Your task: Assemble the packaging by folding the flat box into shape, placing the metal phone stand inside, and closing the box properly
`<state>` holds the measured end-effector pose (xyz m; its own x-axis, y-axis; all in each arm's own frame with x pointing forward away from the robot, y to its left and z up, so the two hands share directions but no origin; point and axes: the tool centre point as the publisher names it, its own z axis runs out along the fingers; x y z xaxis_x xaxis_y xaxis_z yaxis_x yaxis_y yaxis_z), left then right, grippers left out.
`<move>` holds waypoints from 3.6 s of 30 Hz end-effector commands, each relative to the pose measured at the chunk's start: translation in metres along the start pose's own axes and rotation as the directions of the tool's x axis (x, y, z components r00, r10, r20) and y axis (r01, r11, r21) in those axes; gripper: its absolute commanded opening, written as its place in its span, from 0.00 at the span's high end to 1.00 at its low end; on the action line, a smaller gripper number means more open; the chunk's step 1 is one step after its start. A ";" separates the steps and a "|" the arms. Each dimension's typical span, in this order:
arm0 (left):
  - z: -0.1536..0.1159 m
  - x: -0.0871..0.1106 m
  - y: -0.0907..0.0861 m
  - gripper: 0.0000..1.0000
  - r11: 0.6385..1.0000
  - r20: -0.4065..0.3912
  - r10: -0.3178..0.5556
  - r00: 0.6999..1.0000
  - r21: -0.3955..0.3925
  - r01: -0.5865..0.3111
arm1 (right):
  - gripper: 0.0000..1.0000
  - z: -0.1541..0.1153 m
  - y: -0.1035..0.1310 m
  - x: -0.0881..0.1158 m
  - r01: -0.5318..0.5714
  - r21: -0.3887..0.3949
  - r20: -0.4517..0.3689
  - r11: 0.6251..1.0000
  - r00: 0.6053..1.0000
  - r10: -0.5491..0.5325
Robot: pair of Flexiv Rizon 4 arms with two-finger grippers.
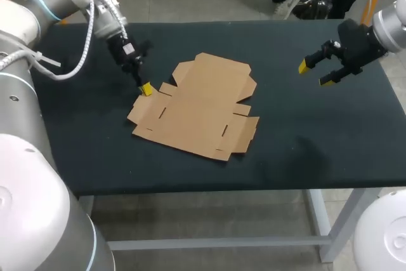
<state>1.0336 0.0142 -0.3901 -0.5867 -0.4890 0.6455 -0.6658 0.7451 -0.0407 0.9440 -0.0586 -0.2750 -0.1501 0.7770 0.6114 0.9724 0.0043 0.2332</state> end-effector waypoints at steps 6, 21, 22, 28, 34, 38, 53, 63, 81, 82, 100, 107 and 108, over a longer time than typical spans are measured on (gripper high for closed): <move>0.012 0.026 0.019 1.00 0.977 0.031 -0.103 0.994 0.189 0.096 | 0.00 -0.001 0.001 0.000 0.001 0.005 -0.003 1.000 1.000 -0.001; 0.019 0.055 0.041 1.00 0.875 0.021 -0.245 0.969 0.435 0.212 | 0.00 -0.001 0.001 0.000 0.001 0.005 -0.003 1.000 1.000 -0.001; 0.019 0.056 0.042 1.00 0.868 0.014 -0.255 0.967 0.444 0.223 | 0.00 -0.001 0.001 0.000 0.001 0.005 -0.003 1.000 1.000 -0.001; 0.015 0.056 0.049 1.00 0.814 -0.043 -0.311 0.950 0.504 0.289 | 0.00 -0.001 0.001 0.000 0.001 0.005 -0.003 1.000 1.000 -0.001; 0.015 0.053 0.049 1.00 0.794 -0.075 -0.314 0.946 0.526 0.305 | 0.00 -0.001 0.001 0.000 0.001 0.005 -0.003 1.000 1.000 -0.001; 0.016 0.053 0.047 1.00 0.801 -0.075 -0.319 0.945 0.512 0.311 | 0.00 -0.001 0.001 0.000 0.001 0.005 -0.003 1.000 1.000 -0.001; 0.019 0.062 0.055 1.00 0.842 -0.121 -0.344 0.931 0.400 0.363 | 0.00 -0.001 0.001 0.000 0.001 0.005 -0.003 1.000 1.000 -0.001; 0.021 0.055 0.050 1.00 0.897 -0.130 -0.296 0.946 0.303 0.322 | 0.00 -0.001 0.001 0.000 0.001 0.005 -0.003 1.000 1.000 -0.001; 0.024 0.049 0.055 1.00 0.927 -0.144 -0.252 0.957 0.247 0.281 | 0.00 -0.001 0.001 0.000 0.001 0.005 -0.003 1.000 1.000 -0.001; 0.024 0.050 0.055 1.00 0.929 -0.142 -0.253 0.957 0.242 0.281 | 0.00 -0.001 0.001 0.000 0.001 0.005 -0.003 1.000 1.000 -0.001; 0.028 0.052 0.065 0.04 0.905 -0.145 -0.275 0.950 0.293 0.307 | 0.00 -0.001 0.001 0.000 0.001 0.005 -0.003 1.000 1.000 -0.001; 0.022 0.053 0.071 0.00 0.890 -0.115 -0.300 0.947 0.324 0.321 | 0.00 -0.001 0.001 0.000 0.001 0.005 -0.003 1.000 1.000 -0.001; 0.021 0.053 0.070 0.00 0.890 -0.113 -0.300 0.947 0.323 0.321 | 0.00 -0.001 0.001 0.000 0.001 0.005 -0.003 1.000 1.000 -0.001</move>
<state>0.9536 0.0306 -0.3816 -0.3007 -0.6218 0.7231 -0.9256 0.3729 -0.0642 0.9441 -0.0586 -0.2751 -0.1500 0.7770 0.6114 0.9725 0.0043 0.2331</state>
